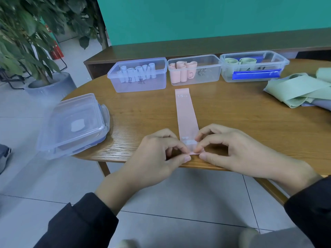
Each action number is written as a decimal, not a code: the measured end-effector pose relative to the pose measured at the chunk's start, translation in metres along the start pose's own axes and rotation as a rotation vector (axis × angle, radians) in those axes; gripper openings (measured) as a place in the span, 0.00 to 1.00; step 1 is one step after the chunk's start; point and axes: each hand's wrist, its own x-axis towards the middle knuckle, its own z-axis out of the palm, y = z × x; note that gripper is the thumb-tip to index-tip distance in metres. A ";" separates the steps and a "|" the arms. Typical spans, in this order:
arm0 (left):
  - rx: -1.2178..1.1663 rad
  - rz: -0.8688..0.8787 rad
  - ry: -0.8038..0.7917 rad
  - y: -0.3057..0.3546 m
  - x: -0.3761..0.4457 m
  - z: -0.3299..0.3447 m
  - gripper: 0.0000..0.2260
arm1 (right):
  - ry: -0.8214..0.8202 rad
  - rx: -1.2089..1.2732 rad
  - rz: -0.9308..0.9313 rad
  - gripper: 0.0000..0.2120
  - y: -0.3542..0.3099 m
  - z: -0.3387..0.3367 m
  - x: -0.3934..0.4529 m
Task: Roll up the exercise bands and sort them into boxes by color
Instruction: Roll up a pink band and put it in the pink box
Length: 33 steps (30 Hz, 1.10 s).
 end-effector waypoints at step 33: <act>0.379 0.292 0.183 -0.009 -0.011 0.026 0.13 | 0.210 -0.062 0.200 0.04 -0.003 0.011 0.011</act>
